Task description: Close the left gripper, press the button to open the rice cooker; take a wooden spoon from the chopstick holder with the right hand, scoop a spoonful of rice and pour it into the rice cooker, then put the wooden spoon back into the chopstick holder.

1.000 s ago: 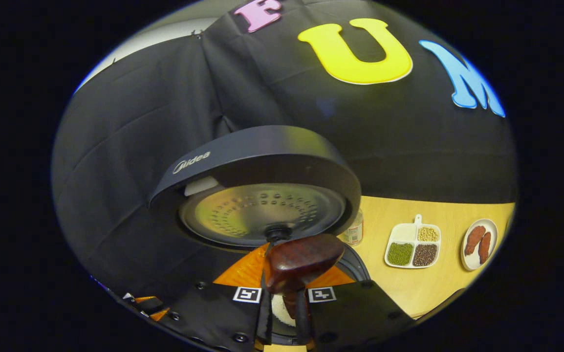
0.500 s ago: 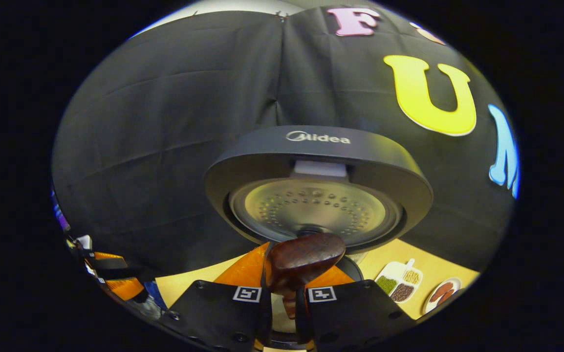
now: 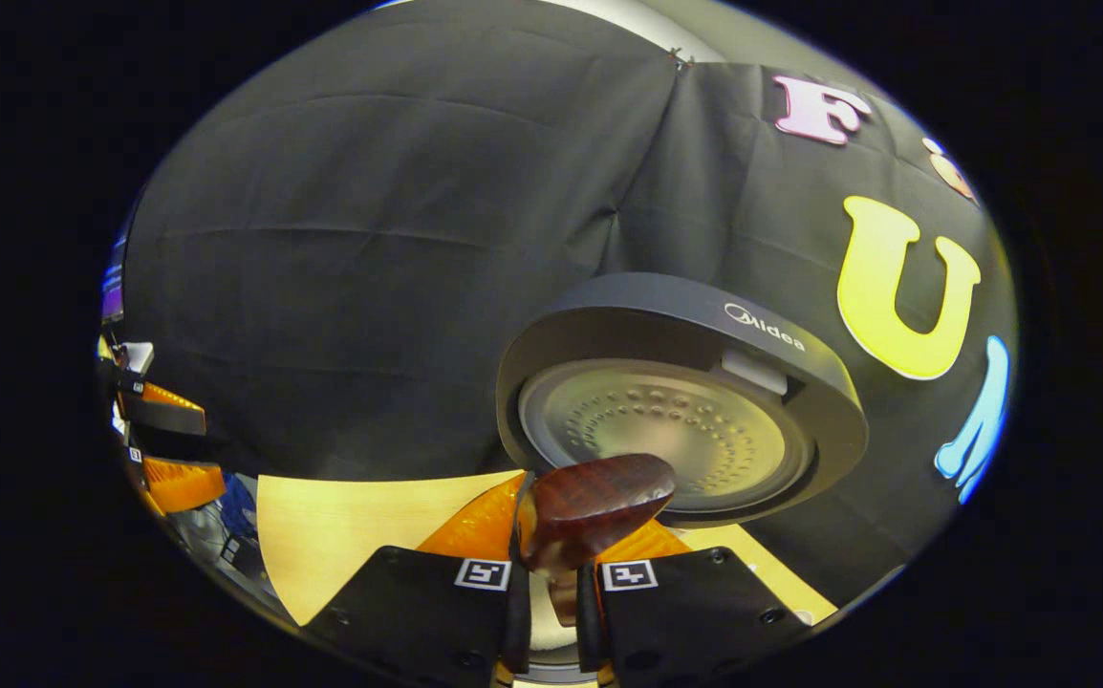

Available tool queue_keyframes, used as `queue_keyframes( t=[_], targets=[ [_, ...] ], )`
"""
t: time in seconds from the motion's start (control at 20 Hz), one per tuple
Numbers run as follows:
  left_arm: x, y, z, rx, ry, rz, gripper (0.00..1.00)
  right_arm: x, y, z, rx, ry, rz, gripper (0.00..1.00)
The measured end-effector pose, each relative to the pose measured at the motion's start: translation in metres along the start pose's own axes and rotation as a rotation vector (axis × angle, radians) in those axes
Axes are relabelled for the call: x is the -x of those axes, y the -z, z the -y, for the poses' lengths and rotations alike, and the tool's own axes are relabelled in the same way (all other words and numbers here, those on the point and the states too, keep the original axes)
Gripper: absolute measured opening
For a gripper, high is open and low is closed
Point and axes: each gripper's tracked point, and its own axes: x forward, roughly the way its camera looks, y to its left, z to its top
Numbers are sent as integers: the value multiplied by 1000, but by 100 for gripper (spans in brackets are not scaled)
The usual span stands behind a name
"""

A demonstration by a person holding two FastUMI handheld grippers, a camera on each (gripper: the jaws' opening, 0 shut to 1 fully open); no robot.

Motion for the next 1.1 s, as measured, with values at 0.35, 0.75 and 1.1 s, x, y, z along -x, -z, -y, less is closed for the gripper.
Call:
queue_keyframes(
  t=[0.35, 0.75, 1.1],
  targets=[
    [-6, -5, 48, -8, 91, -13, 97, 77, -30, 44, -130, 108, 98, 21],
    [19, -35, 175, -108, 247, 39, 97, 222, -5, 140, -309, 290, 227, 20],
    [60, -27, 266, -122, 294, 47, 96, 333, 91, 232, -461, 465, 201, 17]
  ],
)
